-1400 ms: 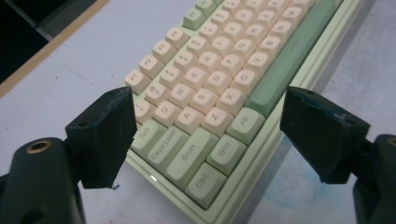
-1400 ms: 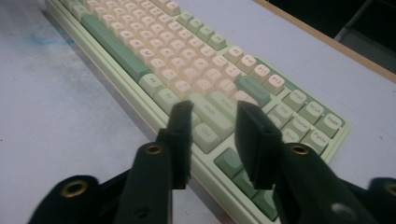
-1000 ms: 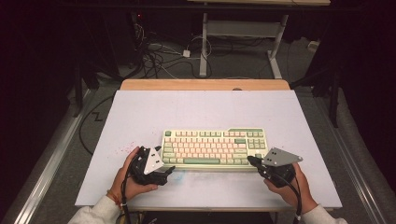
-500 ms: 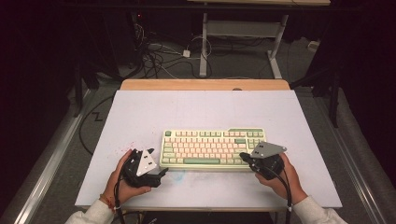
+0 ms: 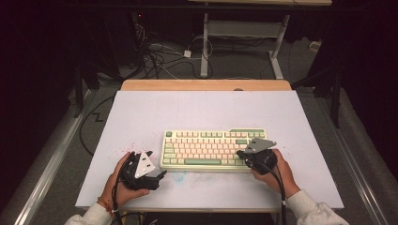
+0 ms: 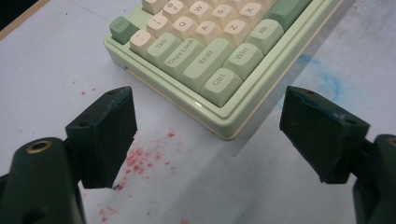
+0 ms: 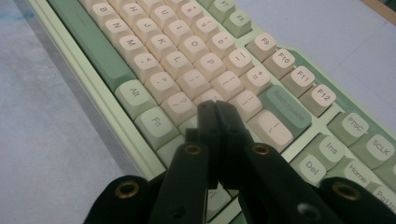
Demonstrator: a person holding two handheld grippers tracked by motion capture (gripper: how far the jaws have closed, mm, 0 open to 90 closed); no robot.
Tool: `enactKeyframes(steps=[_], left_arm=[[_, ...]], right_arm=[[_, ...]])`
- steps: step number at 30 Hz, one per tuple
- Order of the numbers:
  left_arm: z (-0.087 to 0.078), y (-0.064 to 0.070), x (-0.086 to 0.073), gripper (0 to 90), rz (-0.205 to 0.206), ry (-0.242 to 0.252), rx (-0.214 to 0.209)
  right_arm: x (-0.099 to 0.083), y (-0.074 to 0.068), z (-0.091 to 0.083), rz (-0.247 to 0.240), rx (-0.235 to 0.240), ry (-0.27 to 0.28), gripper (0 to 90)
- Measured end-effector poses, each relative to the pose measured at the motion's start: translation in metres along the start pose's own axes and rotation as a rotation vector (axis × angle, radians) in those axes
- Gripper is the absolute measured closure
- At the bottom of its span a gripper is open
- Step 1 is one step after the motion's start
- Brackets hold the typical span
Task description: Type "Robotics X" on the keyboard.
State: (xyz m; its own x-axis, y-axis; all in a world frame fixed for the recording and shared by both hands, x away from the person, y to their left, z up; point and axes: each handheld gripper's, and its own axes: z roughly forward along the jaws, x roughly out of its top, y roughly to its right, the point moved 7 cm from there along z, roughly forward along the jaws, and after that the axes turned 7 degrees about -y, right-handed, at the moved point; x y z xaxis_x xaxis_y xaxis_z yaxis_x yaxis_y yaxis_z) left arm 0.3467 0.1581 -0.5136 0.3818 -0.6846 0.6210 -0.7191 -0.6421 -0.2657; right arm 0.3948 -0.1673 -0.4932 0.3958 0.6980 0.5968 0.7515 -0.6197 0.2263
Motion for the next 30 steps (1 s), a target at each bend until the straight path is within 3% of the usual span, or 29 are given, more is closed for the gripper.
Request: enactKeyframes(steps=[10, 17, 21, 24, 27, 30], left_arm=[[-0.001, -0.001, 0.001, 19.9, -0.028, 0.000, 0.002], [-0.007, -0.002, 0.005, 40.4, -0.067, 0.018, -0.019], [-0.009, -0.006, 0.005, 65.2, -0.086, 0.006, -0.031], [-0.011, -0.008, 0.004, 78.4, -0.100, 0.004, -0.045], [-0.014, -0.010, 0.004, 87.0, -0.090, -0.001, -0.058], [-0.015, -0.009, 0.004, 87.5, -0.088, -0.006, -0.074]], right_arm=[[-0.005, 0.000, 0.008, 0.000, 0.001, -0.013, 89.9], [-0.007, 0.001, 0.008, 0.007, -0.005, -0.006, 89.9], [-0.007, 0.001, 0.008, 0.015, -0.004, -0.003, 89.9], [-0.007, 0.001, 0.008, 0.014, -0.006, -0.002, 89.9], [-0.008, 0.000, 0.008, 0.016, -0.007, 0.000, 89.9], [-0.008, 0.001, 0.008, 0.018, -0.007, 0.000, 89.9]])
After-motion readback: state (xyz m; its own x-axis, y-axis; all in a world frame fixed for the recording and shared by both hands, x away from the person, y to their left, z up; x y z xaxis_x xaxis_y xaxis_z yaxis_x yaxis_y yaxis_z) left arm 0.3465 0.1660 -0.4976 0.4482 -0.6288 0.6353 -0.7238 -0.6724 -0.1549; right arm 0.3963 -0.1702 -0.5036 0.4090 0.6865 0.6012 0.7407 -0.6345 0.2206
